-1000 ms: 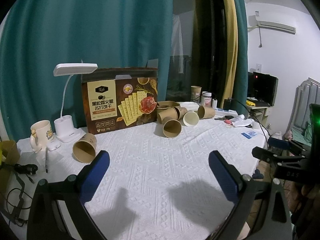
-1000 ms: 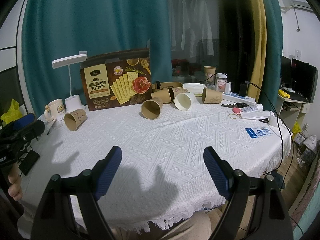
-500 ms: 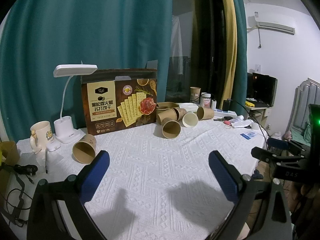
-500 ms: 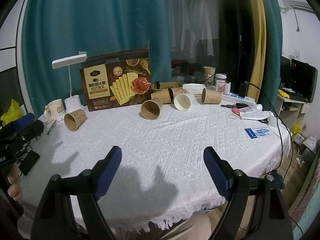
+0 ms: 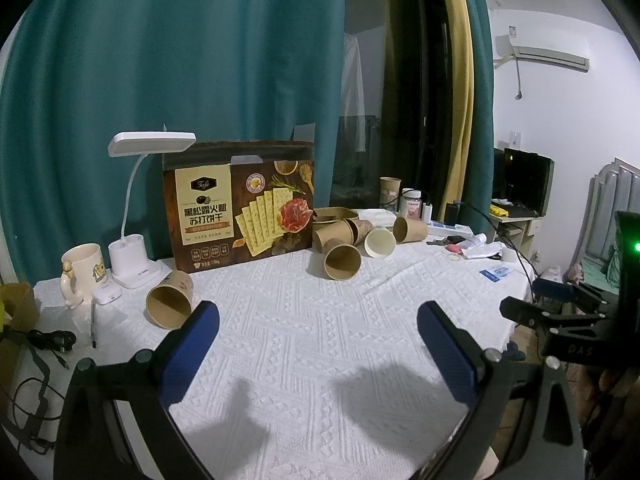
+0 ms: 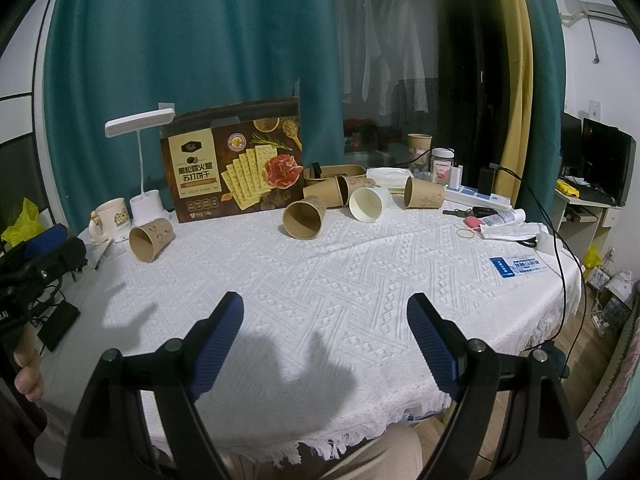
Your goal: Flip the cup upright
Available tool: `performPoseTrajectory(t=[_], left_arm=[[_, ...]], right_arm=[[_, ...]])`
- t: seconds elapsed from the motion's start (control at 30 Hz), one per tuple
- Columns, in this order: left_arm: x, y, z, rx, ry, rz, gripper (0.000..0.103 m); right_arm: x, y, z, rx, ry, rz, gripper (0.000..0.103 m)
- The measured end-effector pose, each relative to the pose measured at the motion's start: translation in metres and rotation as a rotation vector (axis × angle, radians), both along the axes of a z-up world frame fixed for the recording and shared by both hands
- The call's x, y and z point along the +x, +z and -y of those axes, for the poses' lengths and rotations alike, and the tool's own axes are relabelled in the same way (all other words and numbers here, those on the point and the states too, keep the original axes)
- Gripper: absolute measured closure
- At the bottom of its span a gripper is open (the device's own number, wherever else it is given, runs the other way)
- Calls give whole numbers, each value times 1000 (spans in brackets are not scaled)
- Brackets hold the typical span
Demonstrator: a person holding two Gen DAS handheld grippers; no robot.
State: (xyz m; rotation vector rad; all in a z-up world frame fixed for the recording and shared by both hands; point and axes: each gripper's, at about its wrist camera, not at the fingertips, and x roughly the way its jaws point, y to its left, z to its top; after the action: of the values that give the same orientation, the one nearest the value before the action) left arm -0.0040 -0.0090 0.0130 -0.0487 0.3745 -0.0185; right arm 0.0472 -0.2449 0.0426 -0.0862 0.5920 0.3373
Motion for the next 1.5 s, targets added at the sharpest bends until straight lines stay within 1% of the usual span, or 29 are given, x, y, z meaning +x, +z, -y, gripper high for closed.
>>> performPoseTrajectory(t=[0.37, 0.57, 0.63, 0.7, 0.77, 0.83, 0.93, 1.0, 1.03, 1.17, 1.23, 1.27, 1.33, 1.4, 1.43, 1.5], left_arm=[[1, 2, 1, -1, -5, 3, 4], [2, 1, 1, -3, -4, 2, 4], [3, -2, -1, -11, -6, -1, 4], [8, -6, -4, -40, -22, -10, 3], [19, -15, -6, -70, -65, -64, 0], [34, -26, -8, -74, -94, -140, 0], [54, -38, -15, -57, -125, -232, 0], [72, -46, -24, -39, -164, -313, 0], [79, -50, -30, -35, -162, -347, 0], [113, -65, -65, -63, -100, -474, 0], [126, -59, -91, -74, -52, -474, 0], [132, -54, -102, -65, -28, -464, 0], [150, -45, -128, -21, 49, -462, 0], [173, -41, -155, -24, 100, -466, 0], [182, -41, -167, -31, 113, -474, 0], [209, -49, -189, -38, 146, -519, 0]], right_arm=[[1, 0, 0, 1, 0, 0, 21], [5, 2, 8, -4, 2, -5, 21], [10, -1, 2, -7, 1, -10, 21], [13, -3, 0, -9, 1, -14, 21], [21, -8, -5, -15, -2, -26, 21], [33, -16, -4, -19, -10, -45, 21], [53, -25, -5, -20, -24, -74, 21], [70, -34, -3, -10, -29, -101, 21], [80, -39, -2, 2, -34, -121, 21], [109, -54, 0, 60, -48, -184, 21], [122, -61, 0, 81, -53, -205, 21], [128, -64, -1, 85, -55, -212, 21], [136, -69, -4, 92, -55, -226, 21], [142, -73, -5, 103, -54, -242, 21], [145, -75, -6, 107, -55, -248, 21], [148, -79, -7, 110, -57, -259, 21]])
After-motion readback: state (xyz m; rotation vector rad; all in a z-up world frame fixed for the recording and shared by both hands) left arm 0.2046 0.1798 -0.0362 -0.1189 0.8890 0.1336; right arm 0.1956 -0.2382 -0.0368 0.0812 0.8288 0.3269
